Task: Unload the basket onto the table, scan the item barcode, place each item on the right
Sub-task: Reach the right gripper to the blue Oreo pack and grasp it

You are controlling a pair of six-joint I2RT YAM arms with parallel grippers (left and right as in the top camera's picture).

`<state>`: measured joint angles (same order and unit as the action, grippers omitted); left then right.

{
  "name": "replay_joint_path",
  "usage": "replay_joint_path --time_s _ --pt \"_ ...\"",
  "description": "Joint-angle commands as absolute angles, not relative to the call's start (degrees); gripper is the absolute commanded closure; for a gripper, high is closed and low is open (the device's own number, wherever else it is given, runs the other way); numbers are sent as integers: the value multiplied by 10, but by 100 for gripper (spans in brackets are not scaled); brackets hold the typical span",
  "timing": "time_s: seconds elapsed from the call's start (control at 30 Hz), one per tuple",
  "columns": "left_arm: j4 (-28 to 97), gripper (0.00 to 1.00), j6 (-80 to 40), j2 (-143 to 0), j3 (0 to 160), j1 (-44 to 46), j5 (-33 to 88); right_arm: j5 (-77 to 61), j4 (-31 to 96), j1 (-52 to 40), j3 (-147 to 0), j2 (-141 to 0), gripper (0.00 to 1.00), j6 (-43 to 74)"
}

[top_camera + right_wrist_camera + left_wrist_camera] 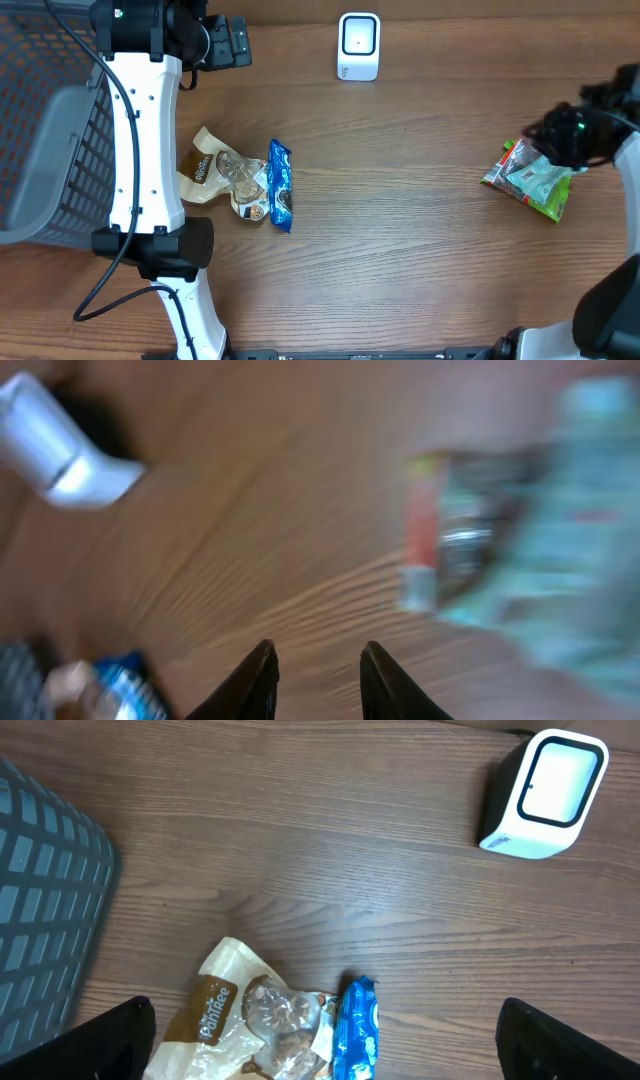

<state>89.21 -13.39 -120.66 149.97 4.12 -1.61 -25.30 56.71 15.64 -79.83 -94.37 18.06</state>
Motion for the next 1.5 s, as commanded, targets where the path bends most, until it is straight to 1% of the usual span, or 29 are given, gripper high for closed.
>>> replay_joint_path --time_s 0.0,0.17,0.3,0.33,0.4,0.57,0.9,1.0,1.13,1.47 --pt "893 0 -133 -1207 1506 41 -19 -305 559 75 -814 -919 71 165" --pt "893 0 -133 -1207 1506 41 -19 -300 511 -49 -814 -927 71 194" --pt "893 0 -133 -1207 1506 41 -19 -227 463 -135 -814 -944 72 256" --pt "893 0 -133 -1207 1506 41 -19 -215 453 -152 -814 -950 73 269" --pt "893 0 -133 -1207 1506 41 -19 -210 430 -186 -814 -968 76 288" --pt "893 0 -133 -1207 1506 41 -19 -212 386 -252 -814 -1022 78 319" --pt "893 1 -133 -1207 1506 41 -19 -211 300 -323 -814 -1085 80 335" --pt "893 0 -133 -1207 1506 41 -19 -212 282 -339 -814 -1101 83 357" --pt "893 0 -133 -1207 1506 41 -19 -212 252 -366 -814 -1133 84 361" --pt "893 0 -133 -1207 1506 41 -19 -226 228 -393 -814 -1178 85 371"
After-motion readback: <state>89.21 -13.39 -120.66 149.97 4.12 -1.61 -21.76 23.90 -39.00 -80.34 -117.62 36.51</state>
